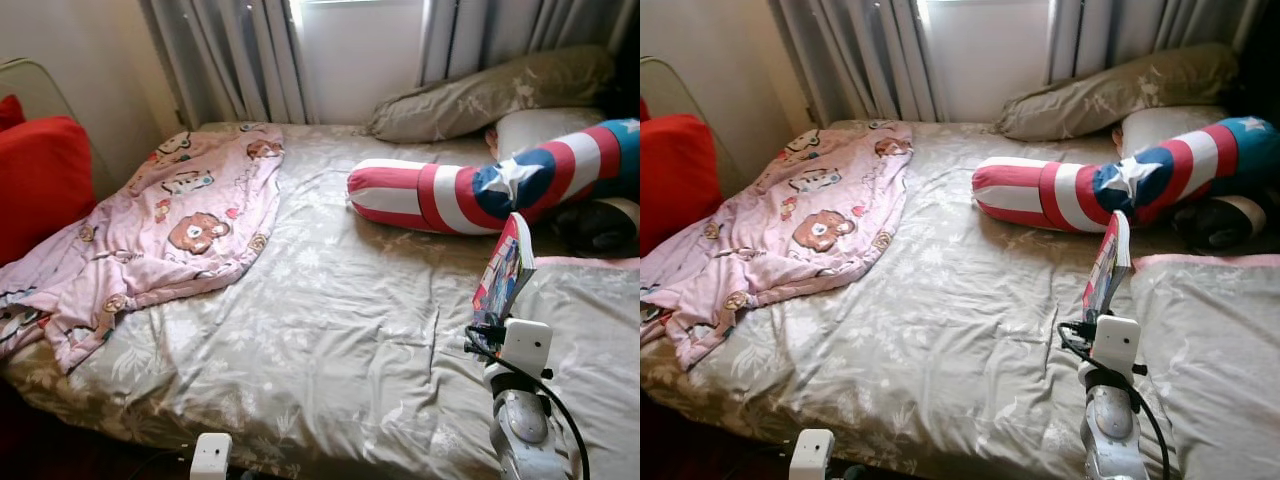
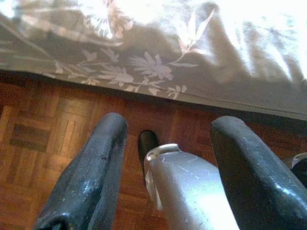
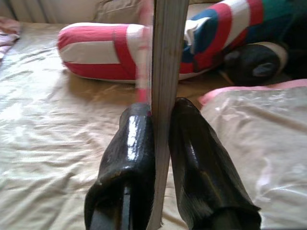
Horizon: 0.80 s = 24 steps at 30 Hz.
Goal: Clean up the room
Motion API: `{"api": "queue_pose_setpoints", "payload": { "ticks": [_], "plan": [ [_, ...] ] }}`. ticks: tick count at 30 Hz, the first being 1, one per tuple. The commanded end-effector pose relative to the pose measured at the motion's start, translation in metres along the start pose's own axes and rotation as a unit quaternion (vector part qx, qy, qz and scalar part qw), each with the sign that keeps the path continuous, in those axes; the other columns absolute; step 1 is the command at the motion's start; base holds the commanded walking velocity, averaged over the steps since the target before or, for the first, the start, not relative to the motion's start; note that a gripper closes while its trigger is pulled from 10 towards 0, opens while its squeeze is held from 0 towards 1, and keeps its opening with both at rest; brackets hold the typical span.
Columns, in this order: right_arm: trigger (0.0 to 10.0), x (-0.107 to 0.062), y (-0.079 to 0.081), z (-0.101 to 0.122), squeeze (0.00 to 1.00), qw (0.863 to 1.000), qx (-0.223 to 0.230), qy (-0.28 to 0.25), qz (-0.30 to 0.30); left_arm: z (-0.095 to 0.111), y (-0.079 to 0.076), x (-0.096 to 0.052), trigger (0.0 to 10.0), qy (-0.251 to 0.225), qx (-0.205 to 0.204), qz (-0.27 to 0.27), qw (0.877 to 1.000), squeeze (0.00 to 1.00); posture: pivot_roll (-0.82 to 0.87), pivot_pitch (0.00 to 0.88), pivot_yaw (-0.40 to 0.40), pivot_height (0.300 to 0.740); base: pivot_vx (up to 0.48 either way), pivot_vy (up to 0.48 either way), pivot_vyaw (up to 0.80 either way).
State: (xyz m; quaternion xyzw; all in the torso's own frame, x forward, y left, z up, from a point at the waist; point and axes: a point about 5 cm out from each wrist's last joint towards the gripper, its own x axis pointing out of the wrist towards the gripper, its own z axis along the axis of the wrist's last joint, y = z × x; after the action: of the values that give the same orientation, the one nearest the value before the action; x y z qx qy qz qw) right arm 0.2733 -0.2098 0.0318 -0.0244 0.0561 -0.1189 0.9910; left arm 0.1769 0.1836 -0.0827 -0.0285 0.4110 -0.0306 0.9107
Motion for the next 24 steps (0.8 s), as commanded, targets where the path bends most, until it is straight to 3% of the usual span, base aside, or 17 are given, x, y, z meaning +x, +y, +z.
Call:
{"api": "queue_pose_setpoints", "payload": {
  "ticks": [1, 10, 19, 24],
  "plan": [
    [10.0, 0.006, 0.011, 0.015, 0.0, 0.999, 0.007, -0.033, 0.017, -0.001, 0.006, -0.001, 10.0, 0.006, -0.002, 0.009, 1.0, 0.0, 0.01, 0.0, 0.057, 0.74, 0.0, 0.0, 0.0],
    [10.0, 0.006, 0.011, 0.013, 0.0, 1.0, 0.011, -0.025, 0.014, -0.003, 0.009, -0.002, 10.0, 0.007, -0.008, 0.012, 1.0, 0.0, 0.01, 0.0, 0.056, 0.74, 0.0, 0.0, 0.0],
    [10.0, 0.006, 0.015, 0.011, 0.0, 0.999, 0.027, -0.014, 0.023, -0.007, 0.016, -0.006, 10.0, 0.004, -0.015, 0.03, 0.999, 0.0, 0.02, 0.0, 0.049, 0.74, 0.0, 0.0, -0.67],
    [10.0, 0.006, 0.019, 0.011, 0.0, 0.999, 0.025, -0.017, 0.025, -0.008, 0.016, -0.006, 10.0, 0.008, -0.014, 0.029, 0.999, 0.0, 0.02, 0.0, 0.05, 0.74, 0.276, 0.0, -0.51]
  ]
}}
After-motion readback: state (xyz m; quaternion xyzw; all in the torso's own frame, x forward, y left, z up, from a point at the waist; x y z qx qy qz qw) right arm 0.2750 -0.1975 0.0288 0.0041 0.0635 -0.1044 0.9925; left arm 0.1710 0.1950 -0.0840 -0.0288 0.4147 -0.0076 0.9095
